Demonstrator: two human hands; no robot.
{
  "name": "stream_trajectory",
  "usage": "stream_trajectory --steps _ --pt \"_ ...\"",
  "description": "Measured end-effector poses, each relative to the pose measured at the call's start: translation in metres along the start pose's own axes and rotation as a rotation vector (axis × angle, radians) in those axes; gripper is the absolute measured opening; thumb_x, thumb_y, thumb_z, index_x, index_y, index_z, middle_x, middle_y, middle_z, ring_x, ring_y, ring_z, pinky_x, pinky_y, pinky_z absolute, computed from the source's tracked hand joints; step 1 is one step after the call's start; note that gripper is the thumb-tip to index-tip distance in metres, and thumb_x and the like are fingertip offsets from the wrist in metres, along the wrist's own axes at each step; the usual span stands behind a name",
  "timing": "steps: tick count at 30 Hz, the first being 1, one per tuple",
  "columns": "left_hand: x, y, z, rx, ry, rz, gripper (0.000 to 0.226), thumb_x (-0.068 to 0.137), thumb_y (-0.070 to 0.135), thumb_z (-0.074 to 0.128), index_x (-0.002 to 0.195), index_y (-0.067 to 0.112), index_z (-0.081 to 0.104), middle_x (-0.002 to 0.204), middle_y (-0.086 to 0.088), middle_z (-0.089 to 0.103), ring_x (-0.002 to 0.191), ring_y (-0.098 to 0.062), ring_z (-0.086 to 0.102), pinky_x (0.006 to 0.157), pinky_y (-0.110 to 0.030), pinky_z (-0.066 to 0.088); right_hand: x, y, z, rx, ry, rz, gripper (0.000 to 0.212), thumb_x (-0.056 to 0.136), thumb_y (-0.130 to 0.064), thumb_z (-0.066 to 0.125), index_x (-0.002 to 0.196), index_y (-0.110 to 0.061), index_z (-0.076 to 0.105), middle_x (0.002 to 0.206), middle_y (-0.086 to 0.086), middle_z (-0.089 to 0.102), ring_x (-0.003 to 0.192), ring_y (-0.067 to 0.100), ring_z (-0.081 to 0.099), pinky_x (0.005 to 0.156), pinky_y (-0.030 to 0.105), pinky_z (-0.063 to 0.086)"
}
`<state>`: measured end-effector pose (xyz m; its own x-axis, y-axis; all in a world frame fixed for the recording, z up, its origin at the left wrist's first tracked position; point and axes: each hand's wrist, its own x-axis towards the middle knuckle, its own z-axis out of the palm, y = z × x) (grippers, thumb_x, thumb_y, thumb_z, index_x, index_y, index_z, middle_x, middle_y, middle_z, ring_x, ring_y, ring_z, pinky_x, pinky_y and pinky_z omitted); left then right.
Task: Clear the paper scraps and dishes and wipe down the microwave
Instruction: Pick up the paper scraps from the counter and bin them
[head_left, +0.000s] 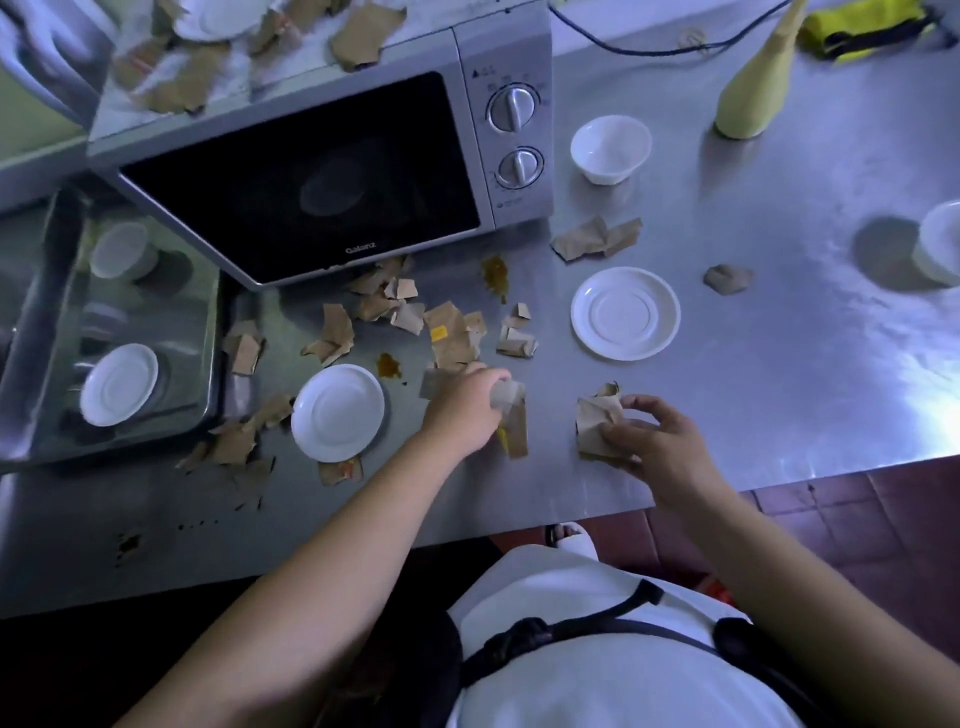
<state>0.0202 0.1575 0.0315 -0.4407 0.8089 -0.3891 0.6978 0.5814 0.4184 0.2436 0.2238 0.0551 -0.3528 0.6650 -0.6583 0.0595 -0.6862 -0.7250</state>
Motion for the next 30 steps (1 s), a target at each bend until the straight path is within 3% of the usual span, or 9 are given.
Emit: stream_trajectory --steps 3,5,7,10,12,17,21,25,30 --pt "0.023 0.005 0.000 0.138 -0.114 0.047 0.050 0.087 0.014 0.069 0.133 0.028 0.055 0.140 0.005 0.046 0.116 -0.024 0.054 0.091 -0.028 0.043 -0.002 0.003 -0.011 0.026 0.007 0.011 0.017 0.087 0.007 0.066 0.094 -0.008 0.067 0.087 0.013 0.071 0.077 0.027 0.071 0.075 0.037 0.061" --pt "0.029 0.006 0.000 0.168 -0.156 0.023 0.048 0.083 0.012 0.073 0.125 0.027 0.056 0.132 0.002 0.045 0.107 -0.028 0.058 0.091 -0.037 0.051 -0.002 0.007 -0.016 0.065 0.012 0.013 0.017 0.087 0.010 0.064 0.088 -0.007 0.066 0.081 0.011 0.071 0.073 0.026 0.071 0.072 0.036 0.062" --pt "0.029 0.006 0.002 0.230 -0.132 0.010 0.035 0.080 0.015 0.075 0.107 0.027 0.058 0.119 0.002 0.048 0.092 -0.026 0.057 0.081 -0.042 0.053 -0.001 0.010 -0.021 0.083 0.024 0.019 0.018 0.087 0.010 0.064 0.088 -0.008 0.066 0.079 0.009 0.071 0.072 0.026 0.071 0.073 0.038 0.062" --pt "0.023 0.003 0.005 0.267 -0.051 -0.012 0.017 0.079 0.024 0.075 0.081 0.025 0.058 0.106 0.002 0.051 0.080 -0.019 0.050 0.062 -0.029 0.043 0.001 0.013 -0.028 0.089 0.032 0.029 0.016 0.087 0.008 0.065 0.088 -0.008 0.066 0.081 0.011 0.070 0.074 0.027 0.071 0.072 0.038 0.062" --pt "0.019 0.001 0.008 0.189 -0.007 -0.058 0.020 0.077 0.024 0.072 0.082 0.029 0.054 0.106 0.002 0.048 0.085 -0.021 0.047 0.058 -0.027 0.033 0.001 0.014 -0.031 0.107 0.028 0.032 0.016 0.087 0.008 0.064 0.088 -0.008 0.065 0.081 0.011 0.069 0.072 0.027 0.070 0.066 0.034 0.062" --pt "0.007 -0.009 0.013 -0.006 0.010 -0.115 0.035 0.073 0.006 0.070 0.099 0.028 0.059 0.113 0.002 0.044 0.096 -0.025 0.053 0.082 -0.042 0.053 0.002 0.011 -0.030 0.078 0.000 0.051 0.014 0.089 0.006 0.063 0.089 -0.007 0.063 0.085 0.013 0.068 0.077 0.028 0.069 0.074 0.037 0.062" --pt "-0.004 -0.009 0.011 -0.231 0.124 -0.117 0.033 0.078 -0.004 0.060 0.100 0.020 0.068 0.108 0.001 0.051 0.094 -0.023 0.058 0.081 -0.032 0.052 0.002 0.009 -0.025 0.087 -0.042 0.049 0.012 0.089 0.007 0.062 0.091 -0.005 0.062 0.088 0.014 0.066 0.078 0.028 0.068 0.067 0.031 0.062" --pt "-0.029 0.005 -0.002 -0.575 0.195 -0.218 0.032 0.086 0.000 0.060 0.093 0.030 0.068 0.101 0.002 0.069 0.091 -0.021 0.066 0.074 -0.029 0.053 0.002 0.004 -0.019 0.083 -0.213 0.030 0.008 0.089 0.006 0.063 0.094 -0.001 0.063 0.086 0.014 0.071 0.075 0.027 0.073 0.069 0.033 0.062" --pt "-0.067 0.037 -0.015 -0.912 0.077 -0.186 0.022 0.089 0.007 0.071 0.092 0.028 0.075 0.090 0.001 0.076 0.078 -0.010 0.071 0.062 -0.025 0.058 0.002 0.003 -0.003 0.030 -0.406 -0.008 0.007 0.086 0.002 0.068 0.092 -0.001 0.067 0.086 0.016 0.071 0.077 0.026 0.070 0.072 0.033 0.059"
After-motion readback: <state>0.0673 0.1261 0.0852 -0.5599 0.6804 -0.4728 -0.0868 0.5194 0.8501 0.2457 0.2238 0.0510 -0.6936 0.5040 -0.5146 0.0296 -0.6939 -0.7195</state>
